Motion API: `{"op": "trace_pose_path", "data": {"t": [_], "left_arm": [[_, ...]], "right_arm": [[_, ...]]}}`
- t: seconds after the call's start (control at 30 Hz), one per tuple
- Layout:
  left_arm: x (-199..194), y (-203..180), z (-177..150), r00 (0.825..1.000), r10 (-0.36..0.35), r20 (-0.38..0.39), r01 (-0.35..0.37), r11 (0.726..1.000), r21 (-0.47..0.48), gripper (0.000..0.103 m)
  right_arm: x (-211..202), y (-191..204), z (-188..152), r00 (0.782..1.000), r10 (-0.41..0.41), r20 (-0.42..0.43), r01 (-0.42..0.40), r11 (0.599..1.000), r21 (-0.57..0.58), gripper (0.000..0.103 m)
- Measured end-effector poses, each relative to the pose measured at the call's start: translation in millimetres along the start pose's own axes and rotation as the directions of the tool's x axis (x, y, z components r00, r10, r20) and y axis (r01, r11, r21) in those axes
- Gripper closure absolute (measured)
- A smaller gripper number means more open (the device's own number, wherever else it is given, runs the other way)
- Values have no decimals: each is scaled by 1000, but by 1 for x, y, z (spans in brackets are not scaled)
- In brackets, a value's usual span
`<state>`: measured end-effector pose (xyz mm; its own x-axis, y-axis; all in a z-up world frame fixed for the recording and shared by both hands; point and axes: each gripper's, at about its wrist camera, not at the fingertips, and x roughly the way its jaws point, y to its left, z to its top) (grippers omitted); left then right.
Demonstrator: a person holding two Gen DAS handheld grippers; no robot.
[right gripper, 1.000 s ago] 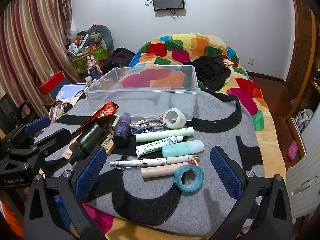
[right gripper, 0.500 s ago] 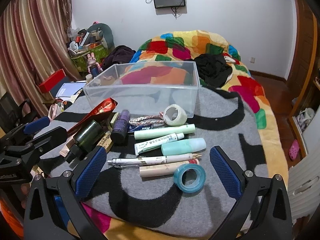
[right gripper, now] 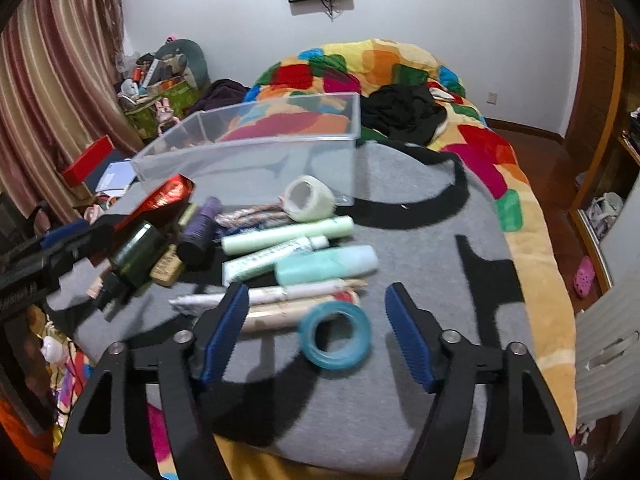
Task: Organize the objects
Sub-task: 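Grasp the red gift box with the left tool while the right tool grasps the teal tape roll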
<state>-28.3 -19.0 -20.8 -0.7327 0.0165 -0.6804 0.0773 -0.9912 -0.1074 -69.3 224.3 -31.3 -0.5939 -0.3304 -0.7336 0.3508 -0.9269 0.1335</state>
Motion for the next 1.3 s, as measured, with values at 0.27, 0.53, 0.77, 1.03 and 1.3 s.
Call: {"op": "trace_pose_path", "data": {"t": [0.27, 0.53, 0.77, 1.03, 1.3], "left_arm": [[29, 5, 39, 994, -70, -82, 74, 997, 38, 35], [69, 12, 57, 972, -96, -215, 108, 993, 46, 35], [99, 15, 45, 936, -156, -315, 158, 987, -18, 40], [83, 14, 41, 947, -170, -273, 170, 985, -26, 79], [59, 14, 37, 971, -120, -207, 120, 993, -13, 81]], "right_arm": [[4, -17, -9, 999, -18, -40, 19, 1000, 23, 51], [12, -15, -10, 998, -9, -64, 9, 1000, 5, 55], [18, -15, -14, 996, 10, -92, -10, 1000, -1, 66], [15, -14, -11, 998, 5, -69, -6, 1000, -6, 67], [3, -11, 2, 1000, 21, -18, -21, 1000, -4, 67]]}}
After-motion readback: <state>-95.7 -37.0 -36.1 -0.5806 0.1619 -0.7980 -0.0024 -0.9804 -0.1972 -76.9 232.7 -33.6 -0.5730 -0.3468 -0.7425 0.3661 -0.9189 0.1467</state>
